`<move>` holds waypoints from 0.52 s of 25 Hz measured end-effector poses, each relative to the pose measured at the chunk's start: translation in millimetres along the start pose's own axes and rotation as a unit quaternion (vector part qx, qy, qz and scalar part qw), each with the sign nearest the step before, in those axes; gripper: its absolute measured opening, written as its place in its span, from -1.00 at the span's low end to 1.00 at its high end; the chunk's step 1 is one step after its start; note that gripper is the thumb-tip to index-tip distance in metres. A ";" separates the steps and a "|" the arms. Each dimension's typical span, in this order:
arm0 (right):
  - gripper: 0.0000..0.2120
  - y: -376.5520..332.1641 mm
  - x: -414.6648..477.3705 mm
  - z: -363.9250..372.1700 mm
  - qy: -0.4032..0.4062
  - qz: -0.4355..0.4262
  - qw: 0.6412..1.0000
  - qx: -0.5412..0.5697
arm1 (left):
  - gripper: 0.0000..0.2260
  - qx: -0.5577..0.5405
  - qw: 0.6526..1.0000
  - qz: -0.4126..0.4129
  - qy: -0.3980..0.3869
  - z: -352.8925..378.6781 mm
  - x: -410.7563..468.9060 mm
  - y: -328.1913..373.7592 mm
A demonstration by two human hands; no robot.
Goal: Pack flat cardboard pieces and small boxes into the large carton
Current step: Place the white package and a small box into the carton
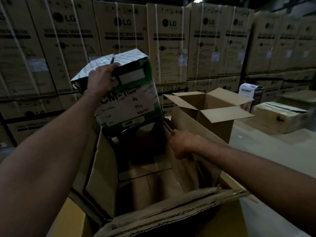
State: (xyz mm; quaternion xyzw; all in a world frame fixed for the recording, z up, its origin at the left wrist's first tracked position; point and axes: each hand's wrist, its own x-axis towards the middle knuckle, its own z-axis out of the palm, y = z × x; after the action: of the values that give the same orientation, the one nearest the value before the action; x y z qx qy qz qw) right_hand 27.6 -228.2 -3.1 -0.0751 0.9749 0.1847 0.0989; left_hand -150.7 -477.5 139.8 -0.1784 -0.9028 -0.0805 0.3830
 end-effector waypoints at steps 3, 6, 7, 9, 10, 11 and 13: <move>-0.74 21.6 -8.9 -1.4 -0.001 0.058 0.998 -0.011 | -0.45 -0.015 1.000 0.006 -0.001 -1.1 -8.4 -0.4; -0.71 37.2 -3.7 17.3 -0.025 0.102 0.994 -0.010 | -0.43 0.013 0.999 0.043 -0.013 9.9 -22.2 13.7; -0.70 41.0 -1.0 24.4 -0.014 0.106 0.994 -0.013 | -0.43 0.023 0.998 0.052 -0.017 13.2 -25.6 20.5; -0.70 47.0 6.0 35.4 0.029 0.113 0.993 0.008 | -0.44 0.027 0.998 0.056 -0.019 18.7 -31.9 33.1; -0.72 48.4 9.3 38.9 0.043 0.112 0.992 0.025 | -0.44 0.025 0.998 0.055 -0.017 21.0 -35.3 37.6; -0.74 49.0 13.0 40.7 0.050 0.112 0.992 0.040 | -0.45 0.026 0.998 0.054 -0.014 23.5 -38.8 40.3; -0.71 47.9 21.4 43.1 0.070 0.110 0.988 0.085 | -0.46 0.028 0.998 0.060 -0.004 28.2 -47.0 41.8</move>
State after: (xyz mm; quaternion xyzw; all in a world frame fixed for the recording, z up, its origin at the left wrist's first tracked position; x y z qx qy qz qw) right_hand 5.2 -170.3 -30.5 0.0290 0.9940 0.1047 0.0151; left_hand -123.2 -443.3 86.7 -0.2215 -0.8938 -0.0320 0.3885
